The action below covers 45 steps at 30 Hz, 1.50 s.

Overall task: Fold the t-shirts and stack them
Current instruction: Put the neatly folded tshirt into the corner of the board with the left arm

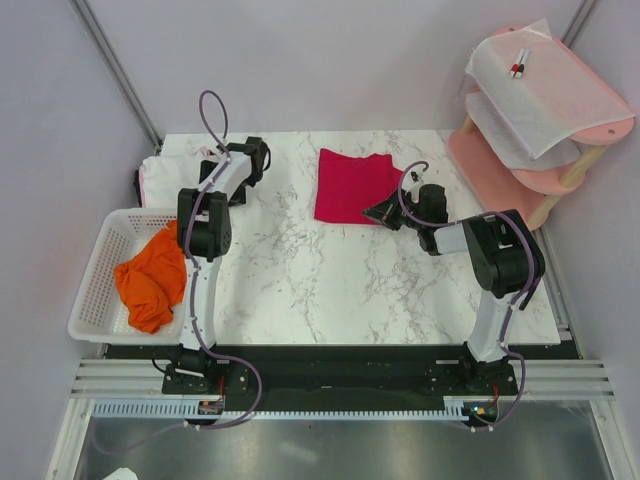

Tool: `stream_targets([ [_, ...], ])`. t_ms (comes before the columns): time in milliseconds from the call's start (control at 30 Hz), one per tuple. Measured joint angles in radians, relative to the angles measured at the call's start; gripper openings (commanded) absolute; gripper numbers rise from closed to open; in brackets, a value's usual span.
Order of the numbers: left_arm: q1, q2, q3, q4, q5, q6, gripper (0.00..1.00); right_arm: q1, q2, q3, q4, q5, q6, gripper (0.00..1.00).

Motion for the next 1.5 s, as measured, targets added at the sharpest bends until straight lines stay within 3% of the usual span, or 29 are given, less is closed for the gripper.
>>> stream_targets([
  [233,0.006,0.010,0.000,0.026,0.004,0.032,1.00,0.001,0.005,0.000,0.015,-0.005,0.007,0.02],
  [333,0.015,0.010,0.000,0.034,0.008,0.034,0.97,0.001,0.009,0.000,0.024,-0.012,0.014,0.13],
  [367,0.020,0.010,0.000,0.037,0.013,0.035,0.91,0.001,0.012,0.000,0.028,-0.014,0.018,0.25],
  [400,0.024,0.010,0.000,0.039,0.017,0.036,0.87,0.002,0.016,0.000,0.034,-0.017,0.022,0.30],
  [467,0.036,0.010,0.000,0.048,0.035,0.040,0.68,0.002,0.023,0.000,0.038,-0.022,0.031,0.40],
  [500,0.041,0.010,0.000,0.051,0.045,0.041,0.53,0.002,0.024,-0.001,0.039,-0.024,0.035,0.42],
  [533,0.048,0.010,0.000,0.058,0.070,0.042,0.22,0.002,0.024,-0.001,0.041,-0.027,0.037,0.43],
  [633,0.070,0.025,0.000,0.069,0.121,0.049,0.02,0.002,0.024,-0.001,0.045,-0.031,0.037,0.46],
  [1133,0.070,0.010,-0.022,0.089,0.199,0.058,0.02,0.002,0.004,-0.026,0.036,-0.031,0.026,0.50],
  [1500,-0.139,0.013,0.056,0.091,0.349,0.048,0.02,0.002,-0.006,-0.052,0.035,-0.032,0.017,0.52],
])
